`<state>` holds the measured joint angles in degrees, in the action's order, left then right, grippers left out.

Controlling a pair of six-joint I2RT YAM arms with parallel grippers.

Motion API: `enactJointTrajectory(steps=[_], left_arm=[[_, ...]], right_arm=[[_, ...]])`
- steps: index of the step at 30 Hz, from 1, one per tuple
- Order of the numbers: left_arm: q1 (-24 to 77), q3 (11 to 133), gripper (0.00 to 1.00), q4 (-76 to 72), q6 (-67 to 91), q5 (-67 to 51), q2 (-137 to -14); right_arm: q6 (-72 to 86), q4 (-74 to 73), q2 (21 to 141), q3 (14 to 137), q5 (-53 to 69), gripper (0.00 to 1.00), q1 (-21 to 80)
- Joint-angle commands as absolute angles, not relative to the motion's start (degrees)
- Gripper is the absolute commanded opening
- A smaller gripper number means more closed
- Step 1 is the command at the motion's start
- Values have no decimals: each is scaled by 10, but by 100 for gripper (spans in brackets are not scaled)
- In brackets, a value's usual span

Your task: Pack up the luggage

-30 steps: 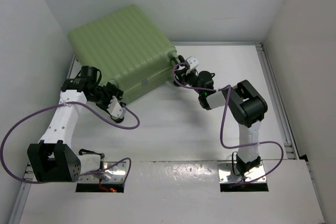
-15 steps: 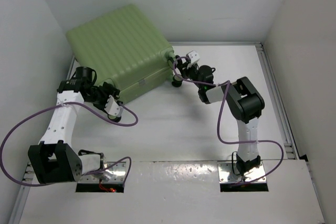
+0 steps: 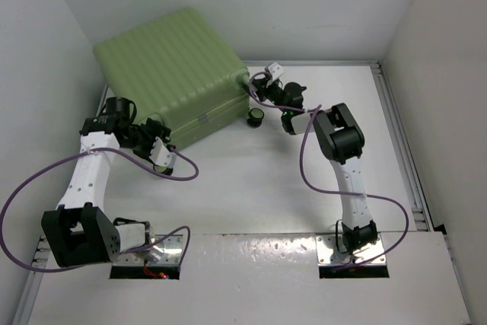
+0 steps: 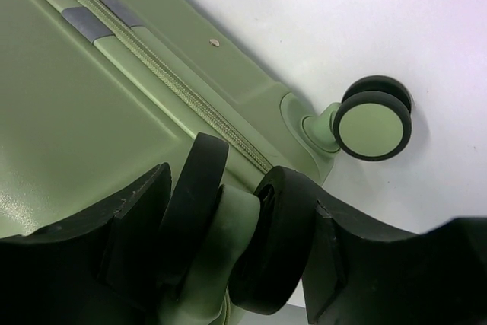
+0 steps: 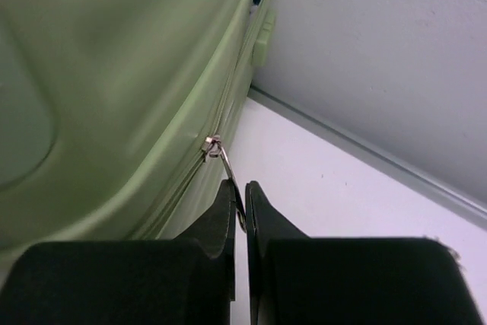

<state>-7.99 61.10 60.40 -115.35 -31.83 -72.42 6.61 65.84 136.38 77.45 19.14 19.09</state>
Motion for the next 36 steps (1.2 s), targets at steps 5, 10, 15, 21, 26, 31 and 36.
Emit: enactJointTrajectory(steps=[5, 10, 15, 21, 26, 31, 36], left_arm=[[-196, 555, 0, 649, -1550, -99, -807], [-216, 555, 0, 637, -1586, -116, -818], [-227, 555, 0, 626, -1607, -127, -837], [-227, 555, 0, 621, -1619, -145, -842], [-227, 555, 0, 615, -1629, -163, -847], [-227, 548, 0, 604, -1629, -191, -842], [-227, 548, 25, 592, -1616, -231, -810]], right_arm=[[54, 654, 1435, 923, 59, 0, 132], [66, 642, 1468, 988, 86, 0, 126], [54, 601, 1544, 1113, 98, 0, 125], [38, 546, 1637, 1270, 118, 0, 125], [25, 550, 1661, 1277, 140, 0, 127], [18, 571, 1669, 1270, 150, 31, 130], [35, 614, 1616, 1195, 127, 54, 124]])
